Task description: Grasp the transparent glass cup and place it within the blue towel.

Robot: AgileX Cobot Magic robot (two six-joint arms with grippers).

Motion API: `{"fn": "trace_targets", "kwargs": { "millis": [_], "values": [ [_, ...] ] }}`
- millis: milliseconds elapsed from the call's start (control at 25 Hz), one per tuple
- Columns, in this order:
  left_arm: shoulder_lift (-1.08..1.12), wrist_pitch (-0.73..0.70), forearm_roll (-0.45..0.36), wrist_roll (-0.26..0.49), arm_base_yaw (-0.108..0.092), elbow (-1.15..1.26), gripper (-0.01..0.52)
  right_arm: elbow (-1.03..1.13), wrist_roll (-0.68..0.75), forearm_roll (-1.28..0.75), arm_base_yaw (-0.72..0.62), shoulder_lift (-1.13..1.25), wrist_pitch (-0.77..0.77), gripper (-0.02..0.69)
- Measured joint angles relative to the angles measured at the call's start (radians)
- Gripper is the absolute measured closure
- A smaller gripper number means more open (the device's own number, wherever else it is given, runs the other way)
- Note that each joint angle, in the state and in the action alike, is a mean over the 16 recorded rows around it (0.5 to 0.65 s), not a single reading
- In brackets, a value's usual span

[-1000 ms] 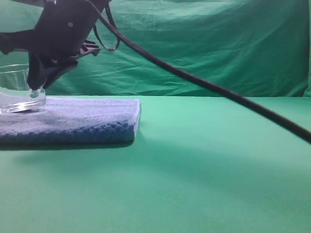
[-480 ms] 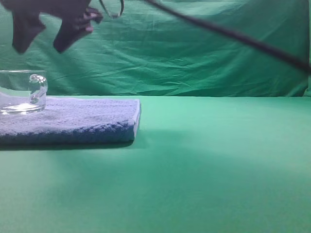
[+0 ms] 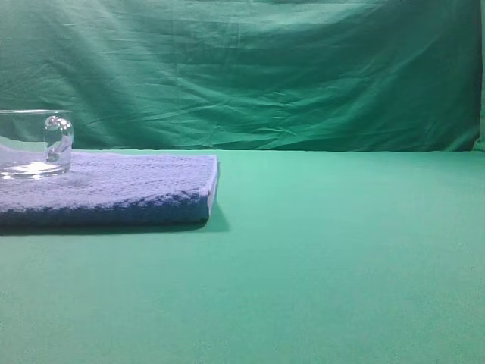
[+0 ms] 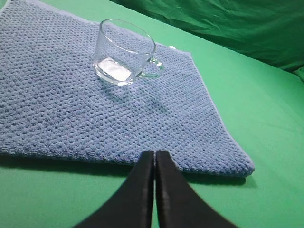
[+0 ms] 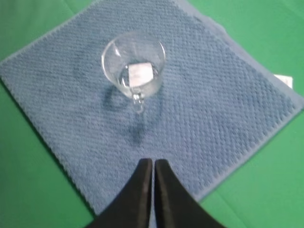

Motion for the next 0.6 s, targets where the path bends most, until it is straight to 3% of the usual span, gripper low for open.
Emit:
{"fn": "trace_targets", "kwargs": {
  "millis": [600],
  "values": [
    [0.0, 0.0, 0.0, 0.001, 0.0, 0.0, 0.514, 0.671, 0.018, -0.008, -0.002, -0.505, -0.279, 0.665]
  ]
}}
